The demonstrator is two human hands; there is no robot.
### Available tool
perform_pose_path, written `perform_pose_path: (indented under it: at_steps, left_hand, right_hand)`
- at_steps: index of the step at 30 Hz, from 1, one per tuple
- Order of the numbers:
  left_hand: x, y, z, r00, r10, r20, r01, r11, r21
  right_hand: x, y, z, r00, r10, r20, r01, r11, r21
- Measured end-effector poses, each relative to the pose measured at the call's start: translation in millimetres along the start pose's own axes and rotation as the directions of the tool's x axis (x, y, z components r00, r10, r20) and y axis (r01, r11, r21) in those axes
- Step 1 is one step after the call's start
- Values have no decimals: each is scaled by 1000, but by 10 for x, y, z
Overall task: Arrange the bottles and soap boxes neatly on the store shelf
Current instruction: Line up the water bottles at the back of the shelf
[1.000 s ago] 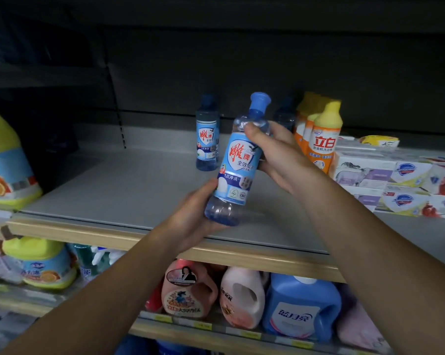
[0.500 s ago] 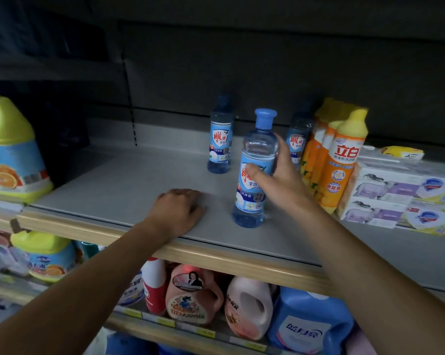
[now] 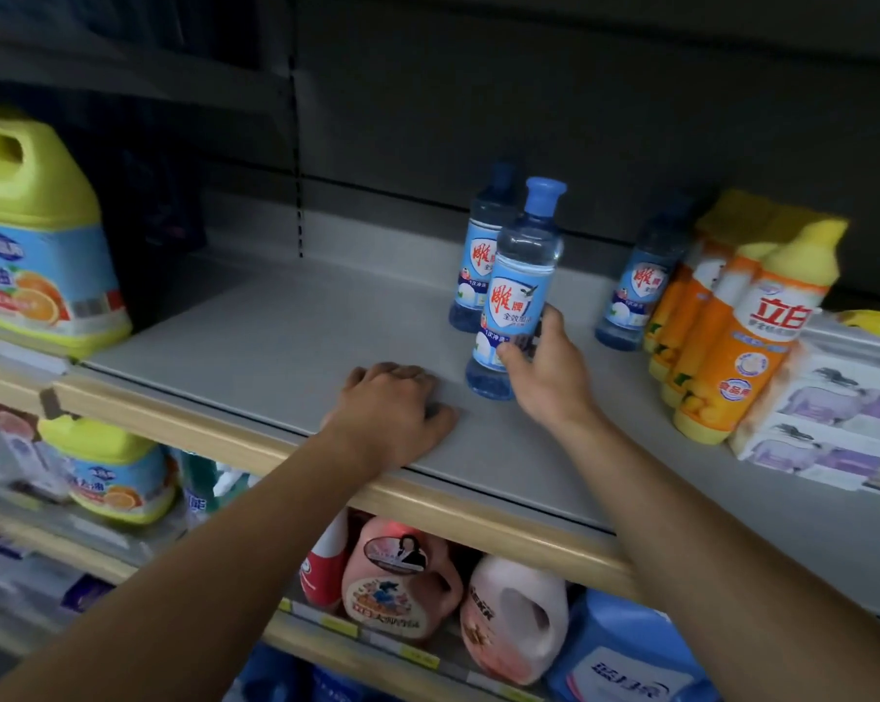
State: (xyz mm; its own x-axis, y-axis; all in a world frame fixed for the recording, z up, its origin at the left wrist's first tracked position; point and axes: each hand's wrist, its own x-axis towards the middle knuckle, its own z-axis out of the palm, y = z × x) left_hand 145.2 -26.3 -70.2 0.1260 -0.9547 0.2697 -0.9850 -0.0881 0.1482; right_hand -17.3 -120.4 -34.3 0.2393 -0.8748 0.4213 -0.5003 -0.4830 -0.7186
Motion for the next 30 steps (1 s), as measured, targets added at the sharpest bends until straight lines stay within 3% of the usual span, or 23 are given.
perform_pose_path:
  at_steps: [11, 18, 30]
  left_hand:
    - [51, -16, 33, 1000, -17, -13, 17, 1000, -23]
    - [54, -18, 26, 1000, -13, -1, 13, 999, -30]
    - [40, -15, 12, 1000, -23, -1, 23, 998, -53]
  right_hand:
    - [622, -51, 457, 999, 43, -24, -44, 998, -34]
    - [736, -36, 514, 998, 58, 6, -58, 998, 11]
    - [798, -22, 555, 997, 80, 9, -79, 995, -60]
